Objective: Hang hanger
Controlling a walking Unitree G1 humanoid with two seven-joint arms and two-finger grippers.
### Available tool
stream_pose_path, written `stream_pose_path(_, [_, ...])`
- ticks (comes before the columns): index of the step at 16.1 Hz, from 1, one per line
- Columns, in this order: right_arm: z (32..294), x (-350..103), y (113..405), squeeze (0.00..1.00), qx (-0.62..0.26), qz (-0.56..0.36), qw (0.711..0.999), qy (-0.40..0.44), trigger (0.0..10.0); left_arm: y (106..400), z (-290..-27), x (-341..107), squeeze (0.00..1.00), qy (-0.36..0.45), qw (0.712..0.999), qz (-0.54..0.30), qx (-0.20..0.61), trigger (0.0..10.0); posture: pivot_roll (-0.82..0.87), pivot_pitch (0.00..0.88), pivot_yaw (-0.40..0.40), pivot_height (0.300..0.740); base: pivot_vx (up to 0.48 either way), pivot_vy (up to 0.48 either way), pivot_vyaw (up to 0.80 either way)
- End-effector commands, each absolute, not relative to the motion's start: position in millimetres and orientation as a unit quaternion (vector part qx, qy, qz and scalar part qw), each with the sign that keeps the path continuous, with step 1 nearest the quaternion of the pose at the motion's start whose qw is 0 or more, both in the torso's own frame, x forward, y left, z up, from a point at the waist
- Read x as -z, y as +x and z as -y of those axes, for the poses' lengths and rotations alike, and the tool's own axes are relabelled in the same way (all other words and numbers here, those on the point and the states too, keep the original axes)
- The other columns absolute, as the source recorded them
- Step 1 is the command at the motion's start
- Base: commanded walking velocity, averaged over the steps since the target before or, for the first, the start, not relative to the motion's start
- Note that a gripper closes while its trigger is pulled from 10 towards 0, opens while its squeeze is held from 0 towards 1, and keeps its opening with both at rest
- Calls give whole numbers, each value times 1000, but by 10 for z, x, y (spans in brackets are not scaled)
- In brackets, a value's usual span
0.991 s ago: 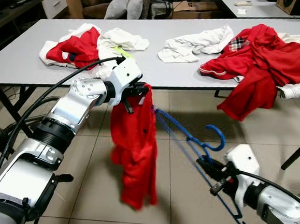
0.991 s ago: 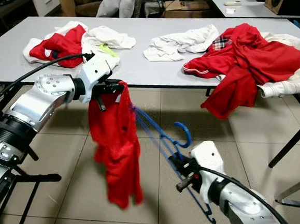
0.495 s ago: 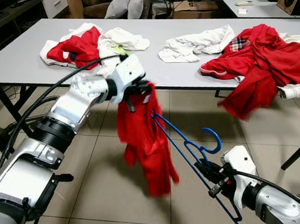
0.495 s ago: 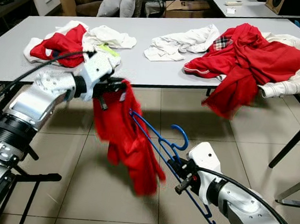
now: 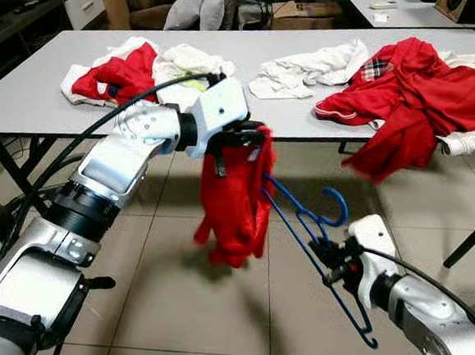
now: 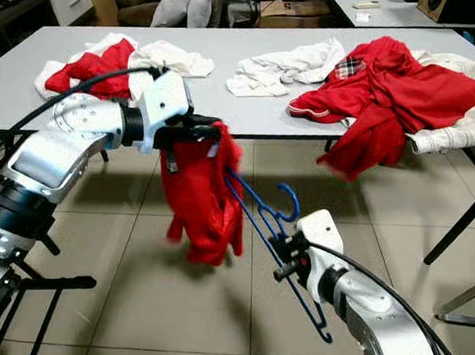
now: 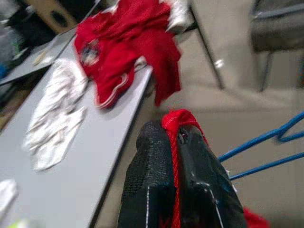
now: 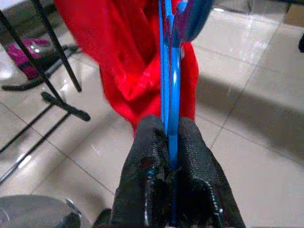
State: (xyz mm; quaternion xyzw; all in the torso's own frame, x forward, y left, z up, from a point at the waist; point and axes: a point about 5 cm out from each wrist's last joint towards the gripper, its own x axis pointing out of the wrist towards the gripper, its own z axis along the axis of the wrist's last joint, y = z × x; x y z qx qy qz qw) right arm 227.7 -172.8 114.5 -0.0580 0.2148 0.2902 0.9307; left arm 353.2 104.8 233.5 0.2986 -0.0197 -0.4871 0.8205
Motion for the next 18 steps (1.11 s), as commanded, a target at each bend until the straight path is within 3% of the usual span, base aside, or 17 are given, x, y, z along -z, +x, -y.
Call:
stream_pose_path(1, [1679,-1277,2303,0,-298,-183,936,-49,10000,3560,-1050,-2472,0,327,820,45,467,0,-125,0,117,740,0,0,0])
stream_pose_path(4, [1626,-1364,2318,0,-287,-158,944,-22,10000,3537,-985,-2508,0,373,797,80,467,0,-133,0,123,740,0,0,0])
stream_pose_path(7, [1547,-1281,2356,0,-292,-174,940,-19,10000,3443,-822,-2548,0,356,775,114,510,0,-138,0,125,740,0,0,0])
stream_pose_path(13, [1564,-1142,2387,0,-286,-203,935,-41,10000,3224,-778,-2649,0,333,723,120,594,0,-135,0,121,740,0,0,0])
stream_pose_path(15, [1568,-1355,2495,0,-272,-124,954,-15,10000,3242,-814,-2597,0,355,721,103,586,0,-133,0,120,740,0,0,0])
stream_pose_path(17, [1502,-1607,2472,0,-308,-49,949,50,10000,3289,-853,-2541,0,373,726,88,571,0,-134,0,119,740,0,0,0])
stream_pose_path(18, [1502,-1622,2469,0,-310,-45,948,54,10000,3285,-853,-2539,0,373,726,87,572,745,-134,0,119,740,0,0,0])
